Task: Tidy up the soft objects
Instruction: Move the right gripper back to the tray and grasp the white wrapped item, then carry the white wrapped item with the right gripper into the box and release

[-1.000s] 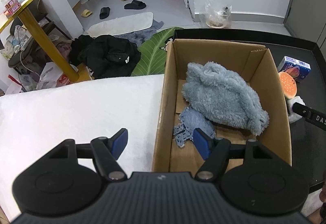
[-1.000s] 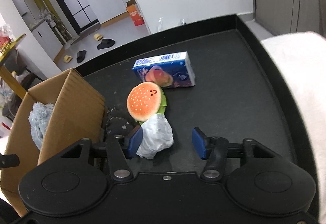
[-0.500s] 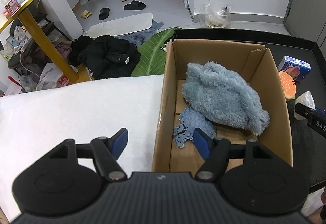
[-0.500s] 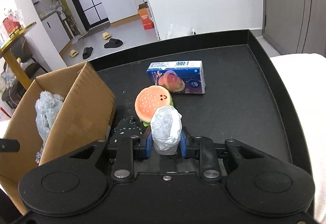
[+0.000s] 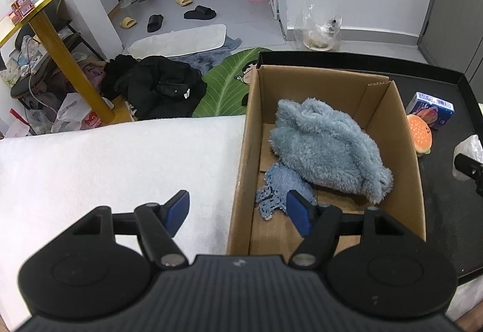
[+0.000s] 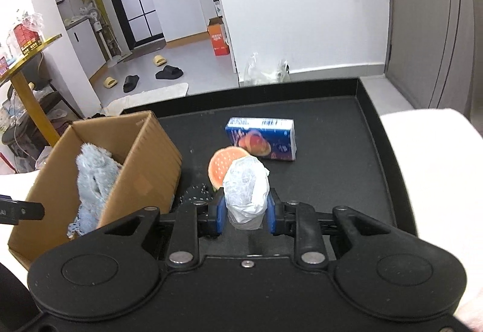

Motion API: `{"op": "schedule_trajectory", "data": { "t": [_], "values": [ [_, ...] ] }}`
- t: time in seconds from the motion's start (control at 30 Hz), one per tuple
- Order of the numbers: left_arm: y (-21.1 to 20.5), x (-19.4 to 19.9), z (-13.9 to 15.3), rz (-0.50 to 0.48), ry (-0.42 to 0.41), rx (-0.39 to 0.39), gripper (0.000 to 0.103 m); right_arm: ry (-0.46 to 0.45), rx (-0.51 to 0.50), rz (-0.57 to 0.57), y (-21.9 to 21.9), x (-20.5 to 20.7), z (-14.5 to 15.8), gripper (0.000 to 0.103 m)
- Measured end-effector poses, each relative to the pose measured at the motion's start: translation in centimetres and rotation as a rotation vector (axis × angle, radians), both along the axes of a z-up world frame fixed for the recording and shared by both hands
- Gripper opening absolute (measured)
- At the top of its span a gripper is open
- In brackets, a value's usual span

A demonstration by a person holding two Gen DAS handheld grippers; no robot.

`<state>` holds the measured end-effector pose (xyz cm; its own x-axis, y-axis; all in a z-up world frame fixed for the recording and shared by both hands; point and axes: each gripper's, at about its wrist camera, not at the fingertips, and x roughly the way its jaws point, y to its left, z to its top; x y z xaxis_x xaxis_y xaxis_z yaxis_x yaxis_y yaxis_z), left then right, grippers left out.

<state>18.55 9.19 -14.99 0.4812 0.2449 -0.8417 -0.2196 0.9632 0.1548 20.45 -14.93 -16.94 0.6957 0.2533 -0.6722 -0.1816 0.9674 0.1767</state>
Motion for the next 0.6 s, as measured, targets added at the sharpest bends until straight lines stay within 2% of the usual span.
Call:
{"op": "schedule_trajectory", "data": {
  "t": [0.6],
  "values": [
    [2.2,-1.2,0.5,0.066,-0.045,-0.092,0.069,-0.045,0.019,0.095,3.3,-0.5,5.1,0.027]
  ]
}}
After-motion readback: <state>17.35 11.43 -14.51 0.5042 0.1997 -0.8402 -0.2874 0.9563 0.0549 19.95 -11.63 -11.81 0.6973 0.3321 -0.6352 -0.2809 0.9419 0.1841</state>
